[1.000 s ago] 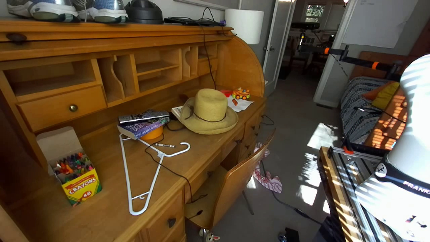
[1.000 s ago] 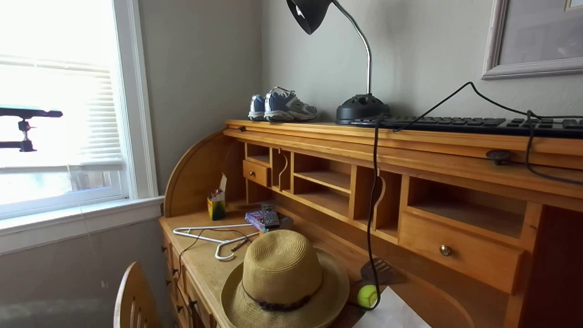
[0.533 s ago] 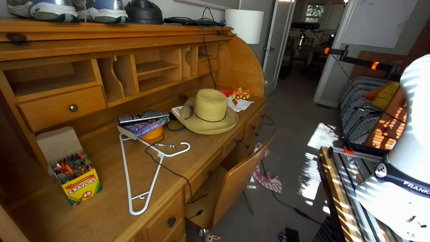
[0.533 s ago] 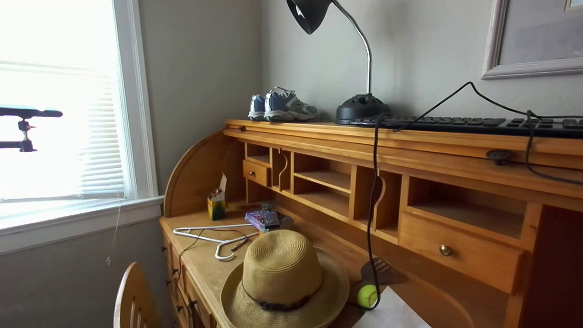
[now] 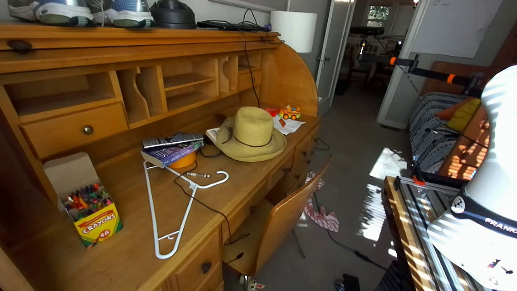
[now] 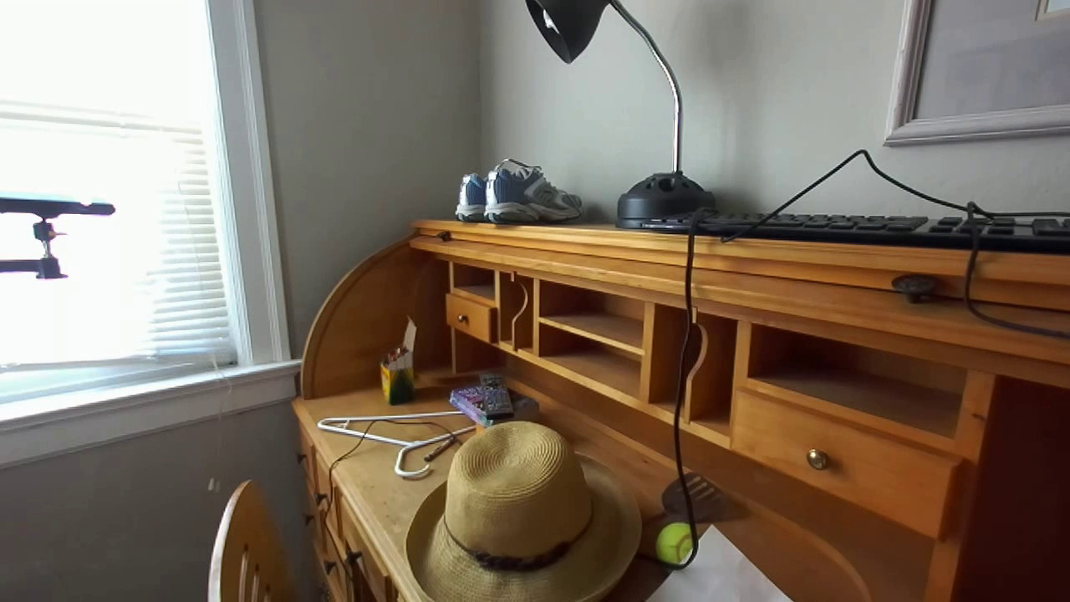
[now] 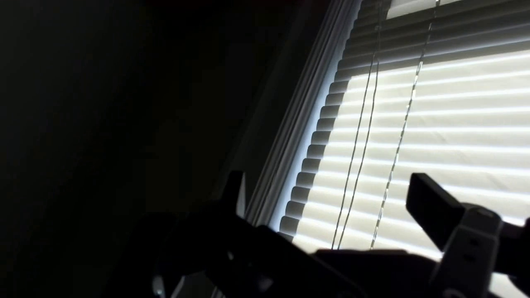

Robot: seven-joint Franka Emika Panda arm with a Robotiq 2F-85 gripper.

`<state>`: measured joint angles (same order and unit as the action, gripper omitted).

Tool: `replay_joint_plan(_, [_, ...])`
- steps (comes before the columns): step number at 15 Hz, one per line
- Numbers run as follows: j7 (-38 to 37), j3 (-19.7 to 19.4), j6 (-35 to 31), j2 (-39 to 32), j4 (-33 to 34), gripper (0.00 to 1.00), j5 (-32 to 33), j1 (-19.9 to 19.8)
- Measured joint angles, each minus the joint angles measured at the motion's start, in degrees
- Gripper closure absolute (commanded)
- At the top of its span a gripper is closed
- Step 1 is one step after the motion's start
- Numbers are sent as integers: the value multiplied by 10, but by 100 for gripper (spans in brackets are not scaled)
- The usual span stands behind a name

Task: Drop the blinds

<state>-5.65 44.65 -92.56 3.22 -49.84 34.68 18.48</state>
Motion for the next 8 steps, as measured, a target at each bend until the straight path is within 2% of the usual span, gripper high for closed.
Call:
replay_joint_plan(3, [-1, -34, 5, 3, -3, 0, -32, -7])
replay_joint_plan(8, [5, -114, 43, 30, -30, 0, -168, -25])
